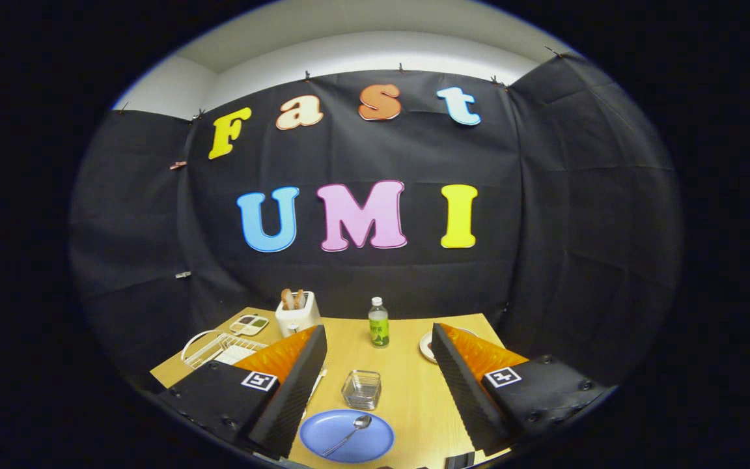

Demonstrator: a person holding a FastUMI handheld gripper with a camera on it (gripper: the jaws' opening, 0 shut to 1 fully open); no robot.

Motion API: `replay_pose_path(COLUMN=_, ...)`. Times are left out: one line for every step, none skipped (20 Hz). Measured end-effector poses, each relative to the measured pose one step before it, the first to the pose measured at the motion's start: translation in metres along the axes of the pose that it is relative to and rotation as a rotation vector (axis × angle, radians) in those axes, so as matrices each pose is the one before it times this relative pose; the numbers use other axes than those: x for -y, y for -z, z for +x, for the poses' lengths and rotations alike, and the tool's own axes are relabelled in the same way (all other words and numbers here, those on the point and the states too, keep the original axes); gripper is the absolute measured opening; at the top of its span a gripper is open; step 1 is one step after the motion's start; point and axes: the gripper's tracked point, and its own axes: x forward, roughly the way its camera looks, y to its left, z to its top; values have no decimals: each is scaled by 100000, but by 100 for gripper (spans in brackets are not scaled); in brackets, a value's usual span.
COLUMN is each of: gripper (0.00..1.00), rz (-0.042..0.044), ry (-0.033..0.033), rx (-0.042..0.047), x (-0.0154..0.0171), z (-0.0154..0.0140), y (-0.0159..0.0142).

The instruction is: Take the plate from the dish rack, then take the spoon from the basket and place it into the plate.

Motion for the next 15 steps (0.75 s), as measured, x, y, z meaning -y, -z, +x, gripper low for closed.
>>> replay_pose_path(gripper=99, rz=2154, ry=124, rx=-656, x=629, z=-120, y=584)
replay_pose_path(gripper=99, rz=2131, ry=-171, rx=-1190, x=528, z=227, y=683)
replay_pose_path(gripper=99, rz=833, ry=-349, rx=-1082, x=535, z=298, y=634)
replay_pose_path(gripper=99, rz=-18, ry=-34, rx=-1792, x=614, z=600, y=690)
replay_pose_path(gripper=99, rz=-294, ry=-391, rx=-1459, x=292, z=488, y=500)
replay_pose_path(gripper=99, rz=-113, ry=-684, rx=-1011, x=117, z=429, y=246)
replay_pose_path(gripper=99, rz=587, ry=-868, rx=-641, x=-102, z=375, y=37)
replay_pose_path(gripper=99, rz=647, ry=-1454, rx=-63, x=-333, z=261, y=2)
replay_pose_path(gripper=99, rz=233, ry=-1036, rx=-93, x=-294, z=100, y=-92)
replay_pose_path(gripper=99, rz=-311, ry=-734, rx=-111, x=11, z=251, y=20)
replay_pose_path(gripper=99, rz=-464, ry=-688, rx=9, x=-75, z=142, y=12)
replay_pose_path(gripper=99, rz=-371, ry=-650, rx=-143, x=-141, z=111, y=33)
replay_pose_path(gripper=99, rz=-162, ry=-553, rx=-263, x=-90, z=136, y=14)
replay_pose_path(gripper=99, rz=-55, ry=-718, rx=-395, x=-203, z=63, y=171)
replay_pose_path(gripper=99, rz=-138, ry=-488, rx=-112, x=-156, z=102, y=22)
